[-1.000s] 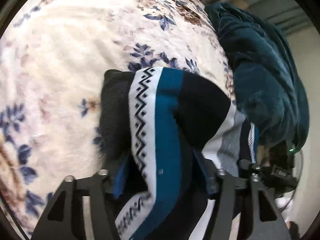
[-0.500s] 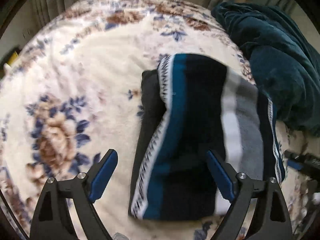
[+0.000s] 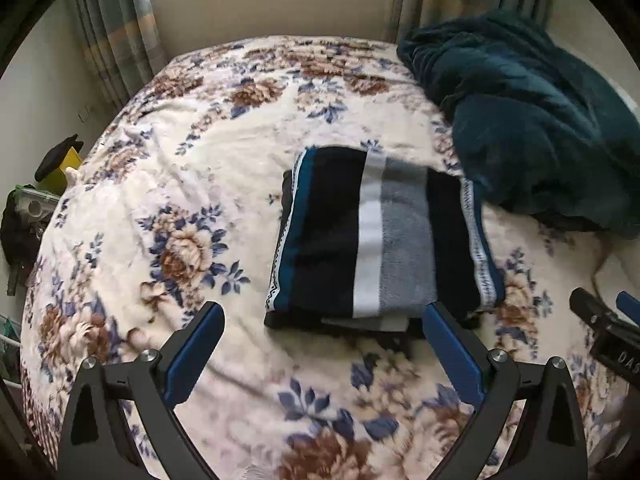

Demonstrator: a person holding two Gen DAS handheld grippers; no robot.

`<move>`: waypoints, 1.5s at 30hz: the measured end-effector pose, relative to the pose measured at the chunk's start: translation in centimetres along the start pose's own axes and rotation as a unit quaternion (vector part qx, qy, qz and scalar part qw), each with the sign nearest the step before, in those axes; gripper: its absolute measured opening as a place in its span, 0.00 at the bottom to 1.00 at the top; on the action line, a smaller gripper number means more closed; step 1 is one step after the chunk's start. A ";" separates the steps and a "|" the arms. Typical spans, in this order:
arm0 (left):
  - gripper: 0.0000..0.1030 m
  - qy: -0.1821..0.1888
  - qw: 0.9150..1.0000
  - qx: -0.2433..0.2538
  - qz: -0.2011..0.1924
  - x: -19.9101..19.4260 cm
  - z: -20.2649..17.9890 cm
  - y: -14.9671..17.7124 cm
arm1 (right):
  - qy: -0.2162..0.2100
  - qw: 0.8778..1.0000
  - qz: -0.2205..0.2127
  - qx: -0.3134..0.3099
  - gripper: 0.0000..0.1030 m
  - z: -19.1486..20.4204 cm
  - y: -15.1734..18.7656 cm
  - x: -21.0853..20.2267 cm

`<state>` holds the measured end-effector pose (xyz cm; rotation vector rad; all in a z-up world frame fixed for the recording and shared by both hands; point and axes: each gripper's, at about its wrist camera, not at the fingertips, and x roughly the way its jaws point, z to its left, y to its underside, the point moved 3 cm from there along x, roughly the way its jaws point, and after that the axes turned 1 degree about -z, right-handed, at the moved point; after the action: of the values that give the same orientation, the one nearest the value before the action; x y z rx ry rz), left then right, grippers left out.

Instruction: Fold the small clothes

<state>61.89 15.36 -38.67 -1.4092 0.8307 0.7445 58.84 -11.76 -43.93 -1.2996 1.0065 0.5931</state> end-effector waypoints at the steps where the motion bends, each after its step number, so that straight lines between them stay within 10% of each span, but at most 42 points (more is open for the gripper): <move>1: 0.99 0.000 1.000 -0.002 -0.005 -1.1 0.0 0.0 | 0.000 1.000 -0.002 -0.003 1.00 0.6 -0.1 -1.1; 31: 0.99 0.004 0.991 0.030 -0.128 -34.4 -2.9 4.8 | -0.039 0.987 -0.155 -0.013 1.00 -6.0 7.0 -41.4; 45: 0.99 0.006 0.988 0.030 -0.150 -41.5 -3.2 7.2 | -0.059 0.977 -0.203 -0.011 1.00 -9.7 10.6 -54.8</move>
<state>33.72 14.10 -7.26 -1.4452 0.6258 0.4757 21.40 -9.52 -1.54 -1.4231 0.6131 0.3617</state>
